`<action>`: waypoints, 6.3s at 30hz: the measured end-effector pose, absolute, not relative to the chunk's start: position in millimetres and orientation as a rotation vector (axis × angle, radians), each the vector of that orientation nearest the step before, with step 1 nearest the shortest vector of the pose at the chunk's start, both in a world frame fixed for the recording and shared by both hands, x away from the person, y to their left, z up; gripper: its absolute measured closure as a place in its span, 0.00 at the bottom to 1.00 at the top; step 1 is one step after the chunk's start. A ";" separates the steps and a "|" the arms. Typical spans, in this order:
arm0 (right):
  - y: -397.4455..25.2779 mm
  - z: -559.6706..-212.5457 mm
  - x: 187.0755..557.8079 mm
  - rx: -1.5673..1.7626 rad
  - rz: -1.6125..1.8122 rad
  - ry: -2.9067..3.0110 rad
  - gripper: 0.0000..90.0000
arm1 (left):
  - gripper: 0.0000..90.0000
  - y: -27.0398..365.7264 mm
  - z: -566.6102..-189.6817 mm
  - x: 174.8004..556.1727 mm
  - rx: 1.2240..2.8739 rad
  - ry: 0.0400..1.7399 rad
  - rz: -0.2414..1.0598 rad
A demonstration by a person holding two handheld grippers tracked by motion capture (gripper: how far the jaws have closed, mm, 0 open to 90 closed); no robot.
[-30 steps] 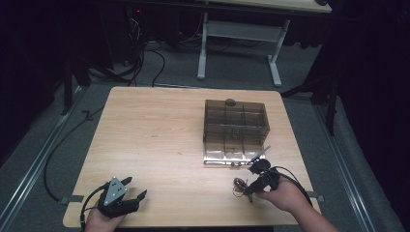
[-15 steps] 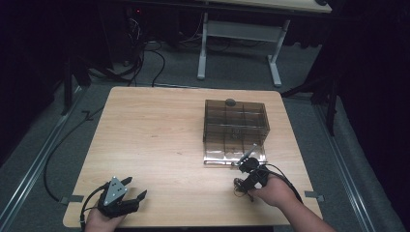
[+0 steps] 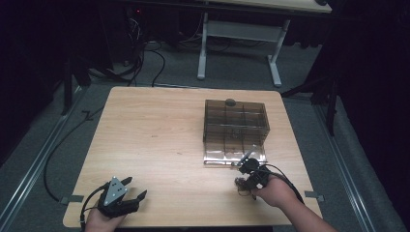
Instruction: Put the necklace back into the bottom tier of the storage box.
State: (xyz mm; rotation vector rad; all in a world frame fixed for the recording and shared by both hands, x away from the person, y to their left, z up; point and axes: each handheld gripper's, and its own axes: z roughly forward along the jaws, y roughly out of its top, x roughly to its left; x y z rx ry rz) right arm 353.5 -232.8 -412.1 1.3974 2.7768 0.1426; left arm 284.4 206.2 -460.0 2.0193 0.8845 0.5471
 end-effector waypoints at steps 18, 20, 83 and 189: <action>-244.3 -391.6 349.6 1.373 0.200 2.778 0.92 | 0.31 205.9 -460.1 284.5 2.020 0.886 0.548; -244.8 -389.8 349.6 1.370 0.200 2.778 0.92 | 0.31 205.8 -460.1 284.4 2.020 0.887 0.547; -205.4 -408.0 466.0 1.284 0.047 2.796 0.91 | 0.31 206.7 -460.1 285.0 2.024 0.880 0.536; -283.6 -414.5 341.4 1.473 0.711 2.466 0.57 | 0.30 207.0 -460.0 284.4 2.012 0.882 0.543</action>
